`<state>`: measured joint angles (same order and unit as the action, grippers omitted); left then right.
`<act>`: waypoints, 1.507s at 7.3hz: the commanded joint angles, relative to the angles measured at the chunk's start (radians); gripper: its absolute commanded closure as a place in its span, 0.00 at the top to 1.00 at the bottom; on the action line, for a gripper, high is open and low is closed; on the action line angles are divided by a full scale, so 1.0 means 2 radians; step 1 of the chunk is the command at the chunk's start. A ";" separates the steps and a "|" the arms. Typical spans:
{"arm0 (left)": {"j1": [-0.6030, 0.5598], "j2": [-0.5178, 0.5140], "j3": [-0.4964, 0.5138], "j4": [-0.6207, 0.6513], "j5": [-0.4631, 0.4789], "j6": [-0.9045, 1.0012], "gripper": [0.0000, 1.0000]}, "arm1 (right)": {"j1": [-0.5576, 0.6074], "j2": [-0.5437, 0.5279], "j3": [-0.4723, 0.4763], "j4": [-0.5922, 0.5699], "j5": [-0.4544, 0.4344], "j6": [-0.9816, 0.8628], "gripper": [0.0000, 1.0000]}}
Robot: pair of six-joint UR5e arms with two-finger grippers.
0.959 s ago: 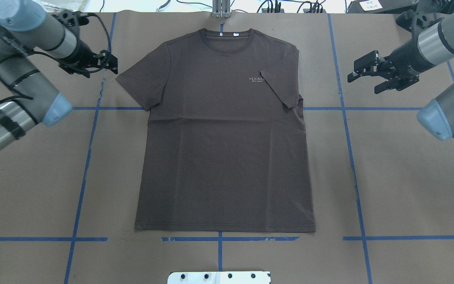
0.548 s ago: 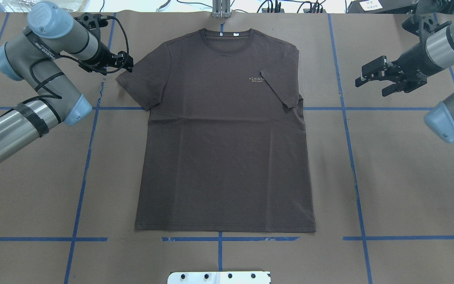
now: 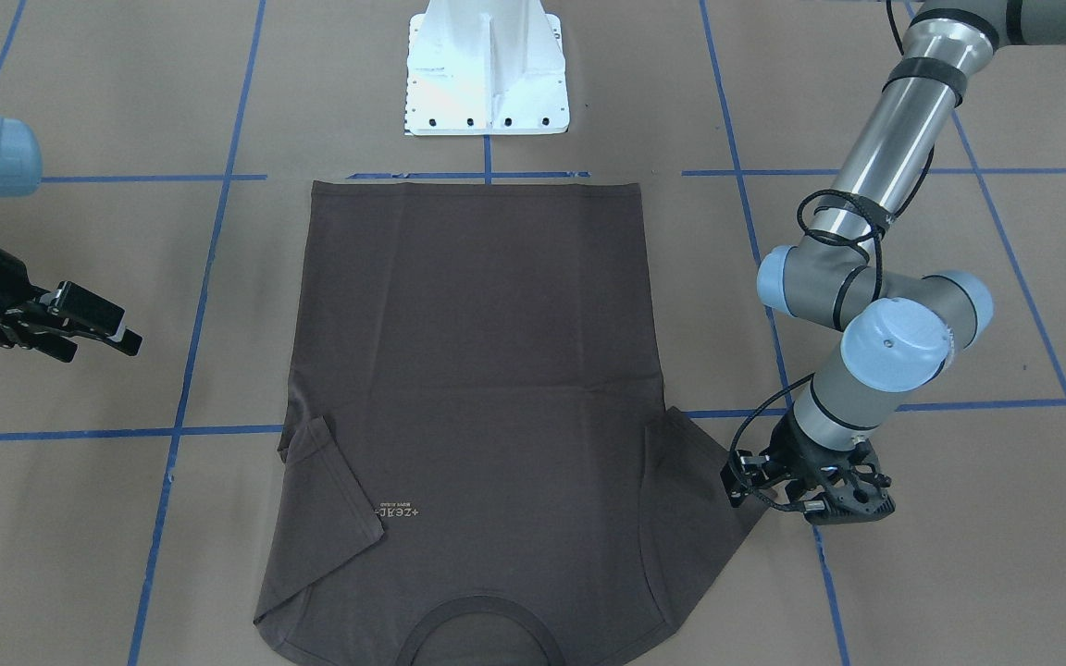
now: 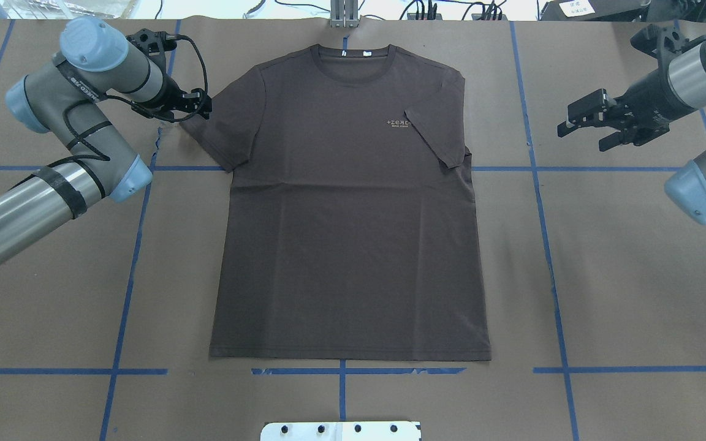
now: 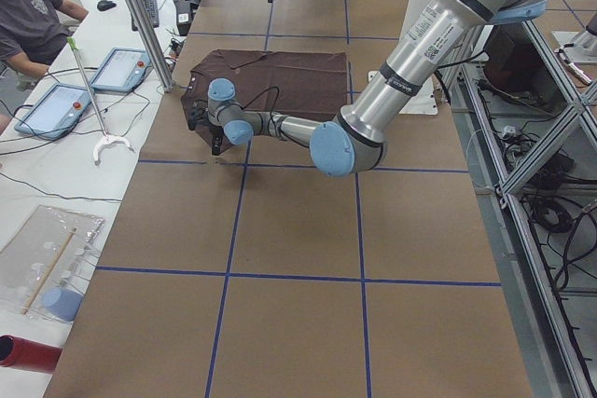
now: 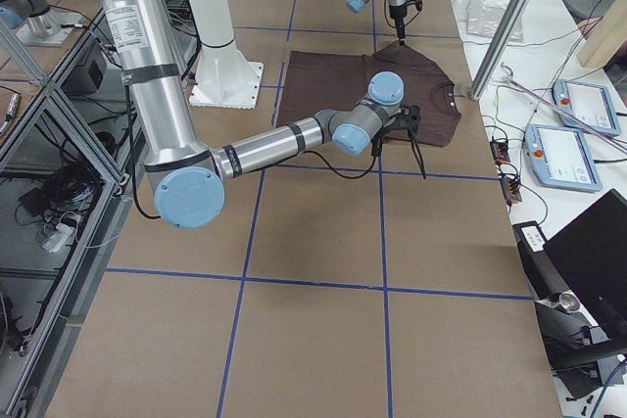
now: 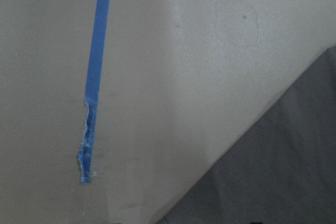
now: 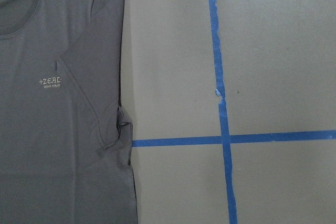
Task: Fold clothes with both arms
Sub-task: 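Grasp the sleeve nearest the left gripper and fold it inward onto the shirt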
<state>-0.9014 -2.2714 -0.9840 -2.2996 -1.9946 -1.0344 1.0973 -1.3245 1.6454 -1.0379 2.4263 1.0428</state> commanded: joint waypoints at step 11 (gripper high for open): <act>0.036 -0.107 0.037 0.029 0.011 -0.113 0.00 | 0.002 -0.009 -0.004 0.000 -0.005 -0.001 1.00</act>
<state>-0.8492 -2.4485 -0.9530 -2.2387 -2.0064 -1.2392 1.1008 -1.3365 1.6388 -1.0372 2.4161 1.0466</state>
